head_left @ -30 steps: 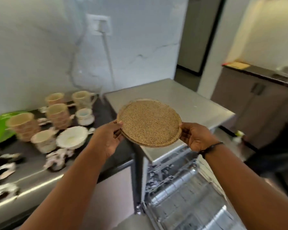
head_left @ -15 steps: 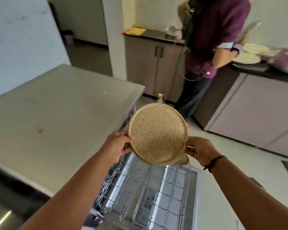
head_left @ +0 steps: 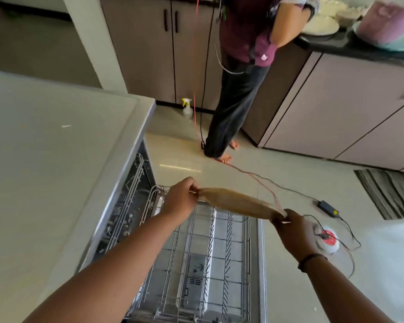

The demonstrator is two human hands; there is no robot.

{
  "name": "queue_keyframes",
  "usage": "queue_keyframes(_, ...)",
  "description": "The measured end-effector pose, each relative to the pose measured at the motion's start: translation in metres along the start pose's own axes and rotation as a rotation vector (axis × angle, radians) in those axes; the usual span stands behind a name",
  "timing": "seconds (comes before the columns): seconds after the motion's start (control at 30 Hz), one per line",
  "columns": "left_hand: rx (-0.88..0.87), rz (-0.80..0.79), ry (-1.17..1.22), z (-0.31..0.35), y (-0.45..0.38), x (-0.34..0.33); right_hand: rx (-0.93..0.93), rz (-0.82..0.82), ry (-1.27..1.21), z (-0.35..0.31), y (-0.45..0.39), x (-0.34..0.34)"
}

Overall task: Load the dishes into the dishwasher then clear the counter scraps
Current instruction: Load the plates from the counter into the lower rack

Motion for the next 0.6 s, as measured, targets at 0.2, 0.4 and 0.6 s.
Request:
queue_keyframes(0.2, 0.025, -0.11, -0.111, -0.089, -0.008, -0.09, -0.012, -0.101, 0.197, 0.067, -0.058, -0.087)
queue_keyframes(0.4, 0.06, -0.052, -0.148, -0.145, -0.039, -0.146, 0.047, -0.122, 0.306, 0.09, -0.124, -0.141)
queue_keyframes(0.6, 0.13, 0.063, -0.153, -0.184, -0.097, -0.174, 0.141, -0.092, 0.311, 0.085, -0.188, -0.176)
Point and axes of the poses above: each hand's wrist, its own y-axis away from the middle knuckle, its own x-axis out of the back of the hand, z = x × y, the point moved 6 cm from there along -y, towards the middle knuckle, and after that the axes turned 12 degrees about -x, right-handed, at the moved point
